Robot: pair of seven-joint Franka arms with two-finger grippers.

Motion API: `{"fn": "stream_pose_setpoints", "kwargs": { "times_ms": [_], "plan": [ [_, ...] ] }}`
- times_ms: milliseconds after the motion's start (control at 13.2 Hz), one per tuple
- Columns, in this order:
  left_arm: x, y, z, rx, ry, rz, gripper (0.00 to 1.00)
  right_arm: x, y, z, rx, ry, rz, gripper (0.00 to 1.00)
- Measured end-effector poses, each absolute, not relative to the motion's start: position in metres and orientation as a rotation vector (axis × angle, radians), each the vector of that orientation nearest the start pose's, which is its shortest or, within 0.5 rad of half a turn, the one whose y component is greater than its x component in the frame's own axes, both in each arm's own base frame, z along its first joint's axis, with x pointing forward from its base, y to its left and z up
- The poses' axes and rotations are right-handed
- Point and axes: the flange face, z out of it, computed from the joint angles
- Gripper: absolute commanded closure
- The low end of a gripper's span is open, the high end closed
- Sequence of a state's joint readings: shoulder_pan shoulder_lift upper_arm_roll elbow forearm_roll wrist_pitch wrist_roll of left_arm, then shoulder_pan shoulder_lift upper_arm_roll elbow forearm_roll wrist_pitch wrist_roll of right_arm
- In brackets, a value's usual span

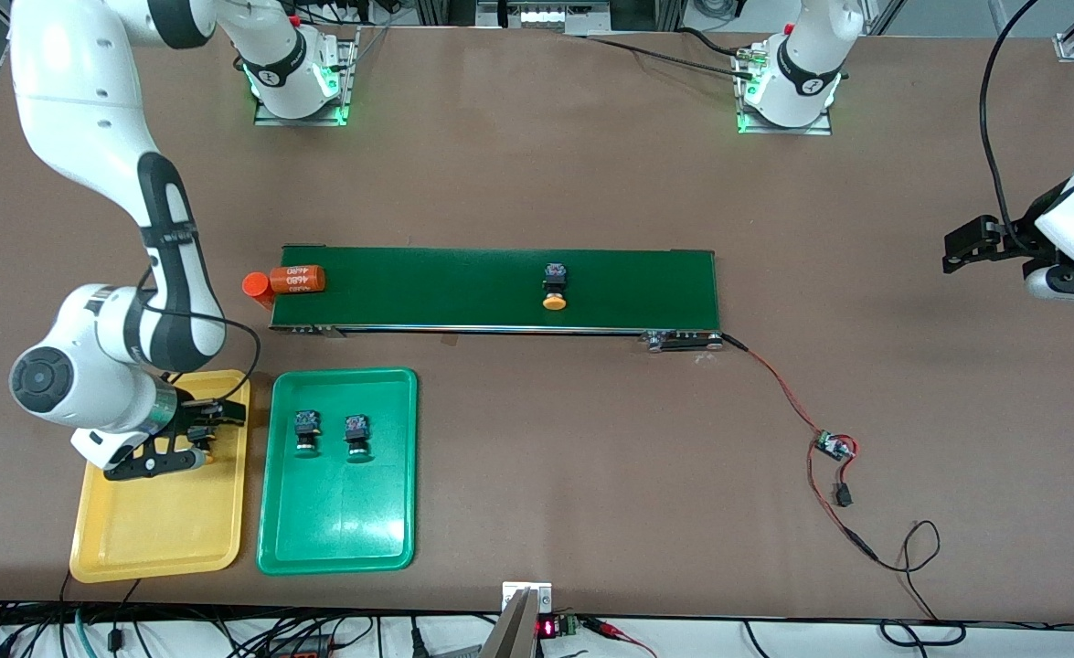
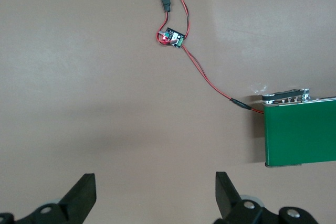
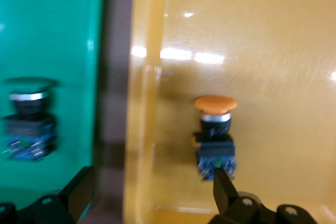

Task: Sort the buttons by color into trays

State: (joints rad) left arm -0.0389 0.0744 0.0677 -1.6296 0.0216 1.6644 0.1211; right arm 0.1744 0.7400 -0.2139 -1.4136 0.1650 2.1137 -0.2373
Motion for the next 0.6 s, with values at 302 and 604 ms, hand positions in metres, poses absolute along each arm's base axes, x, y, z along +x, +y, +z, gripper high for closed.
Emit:
{"fn": "stream_pose_setpoints", "kwargs": {
  "times_ms": [302, 604],
  "plan": [
    [0.581, 0.016, 0.563, -3.114, 0.151, 0.064, 0.0, 0.706, 0.064, 0.347, -3.098, -0.204, 0.102, 0.0],
    [0.581, 0.008, 0.563, -3.114, 0.175, 0.064, 0.0, 0.69, 0.115, 0.375, -3.091, -0.185, 0.119, 0.0]
  ]
}}
